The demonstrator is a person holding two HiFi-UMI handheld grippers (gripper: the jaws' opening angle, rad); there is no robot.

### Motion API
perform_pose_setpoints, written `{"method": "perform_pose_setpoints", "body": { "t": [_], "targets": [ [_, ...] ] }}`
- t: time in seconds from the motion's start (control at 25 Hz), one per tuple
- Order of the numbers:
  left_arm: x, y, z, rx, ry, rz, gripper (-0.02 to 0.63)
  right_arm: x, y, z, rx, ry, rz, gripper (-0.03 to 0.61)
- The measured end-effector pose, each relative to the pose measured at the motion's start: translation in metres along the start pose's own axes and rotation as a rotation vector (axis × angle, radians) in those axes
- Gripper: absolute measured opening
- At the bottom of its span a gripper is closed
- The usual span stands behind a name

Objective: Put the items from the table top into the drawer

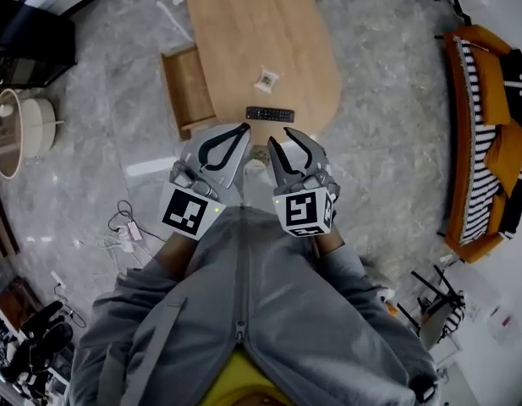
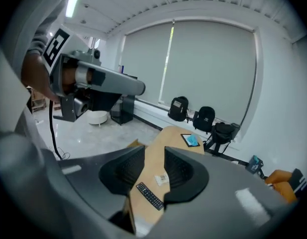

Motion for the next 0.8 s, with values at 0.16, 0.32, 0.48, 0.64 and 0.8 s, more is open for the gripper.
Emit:
{"method": "perform_pose_setpoints", "body": {
  "t": [0.16,0.32,0.48,0.64,0.8],
  "targets": [
    [-0.016,-0.021,0.01,-0.035,-0.017,0.04,0.003,-0.027,-0.026,-0.006,0.031,0.068,0.068,0.129],
    [-0.033,-0.055,0.024,-0.015,-0.042,0.1,0.003,-0.063,-0.056,-0.009,0.078,0.126,0.149,0.14],
    [-0.055,-0.101,0.035,0.025,-0.097,0.16,0.003,-0.105,-0.095,-0.015,0.151,0.16,0.257,0.163],
    [-0.065,-0.147,0.046,0.054,-0.156,0.198,0.005,-0.145,-0.137,-0.013,0.179,0.182,0.363,0.179],
    [-0.074,-0.19,0.058,0.101,-0.165,0.253,0.005,-0.176,-0.178,-0.014,0.197,0.213,0.451,0.204]
  ]
}}
Point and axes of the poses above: the fingertips, and each gripper's own axes: x backward along the fingers, z to its left, y out of its top, the point moved 10 cm from there along x, backward along the fingers, and after that the axes turned 8 degrees about y, right-handed, at the moved point
